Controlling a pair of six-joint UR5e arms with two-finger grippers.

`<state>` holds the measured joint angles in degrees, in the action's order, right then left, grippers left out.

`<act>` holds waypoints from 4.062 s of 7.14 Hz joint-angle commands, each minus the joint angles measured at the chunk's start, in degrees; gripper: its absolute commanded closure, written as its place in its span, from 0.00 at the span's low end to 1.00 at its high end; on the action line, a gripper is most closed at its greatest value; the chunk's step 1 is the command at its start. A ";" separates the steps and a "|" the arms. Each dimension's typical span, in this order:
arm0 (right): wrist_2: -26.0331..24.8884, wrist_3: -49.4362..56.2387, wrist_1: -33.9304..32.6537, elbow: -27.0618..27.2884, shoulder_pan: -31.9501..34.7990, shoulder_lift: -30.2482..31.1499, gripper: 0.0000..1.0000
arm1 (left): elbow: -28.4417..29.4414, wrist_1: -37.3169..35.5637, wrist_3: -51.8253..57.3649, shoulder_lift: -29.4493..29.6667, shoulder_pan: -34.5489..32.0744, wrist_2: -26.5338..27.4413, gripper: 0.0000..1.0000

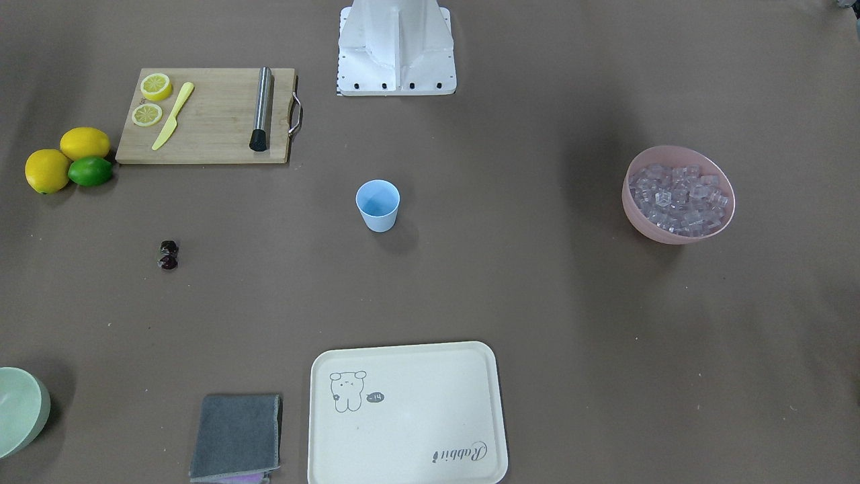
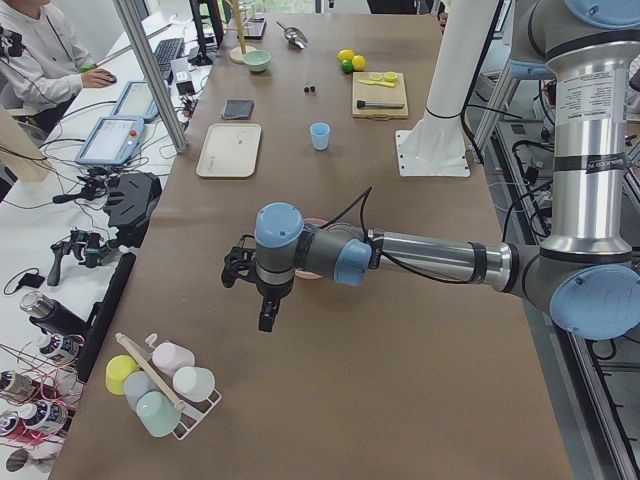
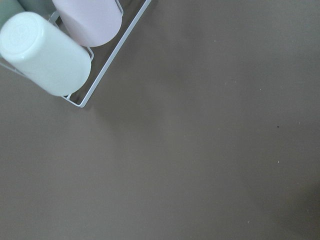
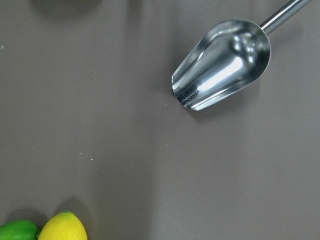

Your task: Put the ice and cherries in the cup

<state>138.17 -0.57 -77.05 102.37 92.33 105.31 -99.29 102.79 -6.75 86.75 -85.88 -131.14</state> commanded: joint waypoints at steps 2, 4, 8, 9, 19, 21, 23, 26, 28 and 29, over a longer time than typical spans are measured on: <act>-3.42 -1.89 8.58 -1.12 0.13 0.78 0.00 | -0.64 7.13 3.82 -0.88 -0.16 -0.52 0.02; -3.60 -9.95 8.93 -0.42 -0.39 -2.19 0.00 | -1.34 13.48 -1.55 -0.54 -0.07 -0.52 0.02; -4.22 -18.77 8.93 -0.24 -5.40 -7.66 0.00 | -9.77 15.78 -9.69 2.90 13.31 1.93 0.00; -4.22 -18.68 9.02 -0.24 -5.76 -7.66 0.00 | -10.30 17.61 -9.17 2.81 19.12 5.07 0.01; -4.31 -18.68 9.28 -0.42 -6.55 -7.49 0.00 | -8.30 33.62 0.95 -11.52 39.48 19.78 0.02; -4.31 -18.68 9.28 -0.42 -6.64 -7.40 0.00 | -6.36 33.71 1.21 -12.39 39.39 20.57 0.02; -4.31 -18.68 9.28 -0.42 -6.64 -7.31 0.00 | -6.27 33.71 1.21 -12.49 39.04 20.92 0.02; -4.31 -18.68 9.28 -0.51 -6.64 -7.31 0.00 | -4.60 33.62 0.07 -10.73 39.57 22.68 0.03; -4.31 -18.68 9.28 -0.51 -6.64 -7.22 0.00 | -4.59 33.62 0.07 -10.55 39.57 22.68 0.17; -4.22 -18.68 9.28 -0.51 -6.64 -7.22 0.00 | -4.51 33.62 0.07 -10.55 39.57 22.77 0.32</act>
<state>133.87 -19.25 -67.76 101.87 85.69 98.07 -103.88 136.40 -6.65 76.12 -46.33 -108.45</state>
